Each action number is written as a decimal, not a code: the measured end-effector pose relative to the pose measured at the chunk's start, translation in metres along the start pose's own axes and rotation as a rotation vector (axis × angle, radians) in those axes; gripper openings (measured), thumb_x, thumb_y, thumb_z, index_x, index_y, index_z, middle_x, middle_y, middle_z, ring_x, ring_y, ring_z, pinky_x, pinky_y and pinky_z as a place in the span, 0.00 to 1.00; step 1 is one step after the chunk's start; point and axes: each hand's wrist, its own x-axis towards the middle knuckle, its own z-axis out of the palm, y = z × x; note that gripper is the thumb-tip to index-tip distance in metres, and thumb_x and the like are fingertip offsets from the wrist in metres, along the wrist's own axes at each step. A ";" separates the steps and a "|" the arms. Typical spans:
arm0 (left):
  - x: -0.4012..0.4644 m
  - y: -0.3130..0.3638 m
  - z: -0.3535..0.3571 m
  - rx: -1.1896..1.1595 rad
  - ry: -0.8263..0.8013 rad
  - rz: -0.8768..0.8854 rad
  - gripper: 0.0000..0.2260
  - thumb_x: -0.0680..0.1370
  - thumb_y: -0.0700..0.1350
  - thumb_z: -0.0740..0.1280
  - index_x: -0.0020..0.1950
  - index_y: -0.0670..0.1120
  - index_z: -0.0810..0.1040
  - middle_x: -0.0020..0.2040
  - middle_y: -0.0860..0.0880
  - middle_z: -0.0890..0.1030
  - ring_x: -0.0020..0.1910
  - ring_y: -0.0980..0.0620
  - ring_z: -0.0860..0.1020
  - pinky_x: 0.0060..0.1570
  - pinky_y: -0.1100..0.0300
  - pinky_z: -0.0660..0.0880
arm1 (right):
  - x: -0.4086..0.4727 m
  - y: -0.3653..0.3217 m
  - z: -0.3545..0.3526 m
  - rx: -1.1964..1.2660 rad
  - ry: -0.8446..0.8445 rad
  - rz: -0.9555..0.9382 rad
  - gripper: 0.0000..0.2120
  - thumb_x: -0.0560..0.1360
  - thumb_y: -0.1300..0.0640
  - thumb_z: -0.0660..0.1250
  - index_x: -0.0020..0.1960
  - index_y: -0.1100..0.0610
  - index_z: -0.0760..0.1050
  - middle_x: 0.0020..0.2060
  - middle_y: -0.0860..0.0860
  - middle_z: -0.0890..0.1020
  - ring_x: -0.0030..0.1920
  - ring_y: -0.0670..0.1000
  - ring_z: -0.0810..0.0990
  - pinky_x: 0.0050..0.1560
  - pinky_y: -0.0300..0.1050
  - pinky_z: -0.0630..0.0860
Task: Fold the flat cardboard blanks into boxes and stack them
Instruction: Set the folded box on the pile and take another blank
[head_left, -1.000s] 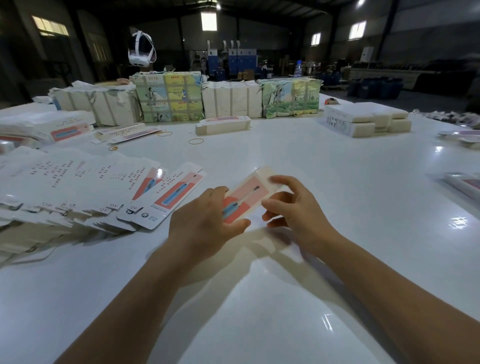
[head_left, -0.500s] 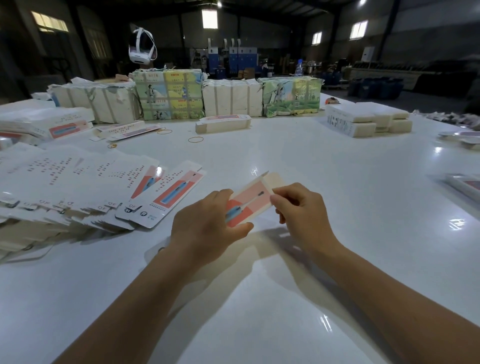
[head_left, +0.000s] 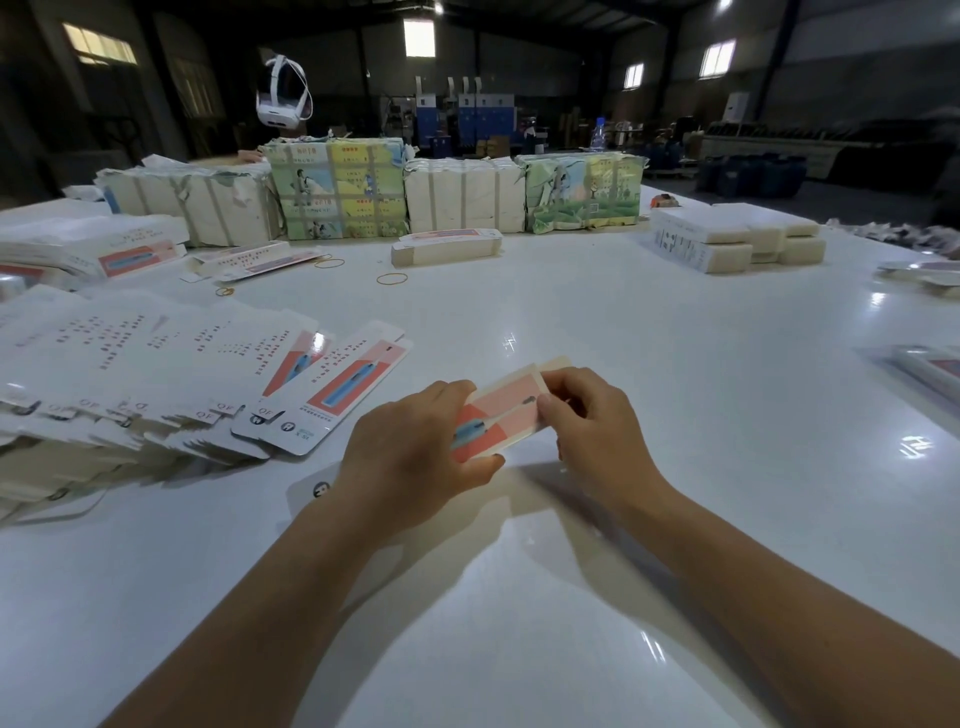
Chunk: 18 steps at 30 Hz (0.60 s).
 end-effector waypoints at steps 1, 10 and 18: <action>0.000 0.001 0.001 0.003 0.002 0.001 0.27 0.70 0.61 0.69 0.64 0.48 0.71 0.58 0.51 0.79 0.44 0.50 0.79 0.40 0.65 0.70 | 0.000 0.000 0.000 -0.026 0.001 -0.011 0.11 0.78 0.63 0.60 0.47 0.52 0.78 0.43 0.48 0.79 0.38 0.44 0.74 0.38 0.34 0.68; 0.003 -0.002 0.002 -0.043 0.047 0.005 0.22 0.72 0.58 0.68 0.62 0.50 0.69 0.52 0.53 0.79 0.37 0.53 0.76 0.35 0.67 0.68 | 0.010 0.002 -0.011 -0.087 0.116 0.112 0.44 0.70 0.52 0.75 0.76 0.47 0.51 0.67 0.49 0.63 0.65 0.49 0.66 0.64 0.45 0.67; 0.003 0.006 0.003 -0.051 0.116 0.050 0.29 0.70 0.60 0.70 0.66 0.46 0.71 0.54 0.48 0.80 0.44 0.49 0.80 0.40 0.63 0.71 | -0.001 -0.005 -0.004 0.171 0.039 0.046 0.04 0.76 0.59 0.67 0.50 0.58 0.77 0.41 0.49 0.82 0.41 0.46 0.82 0.36 0.34 0.77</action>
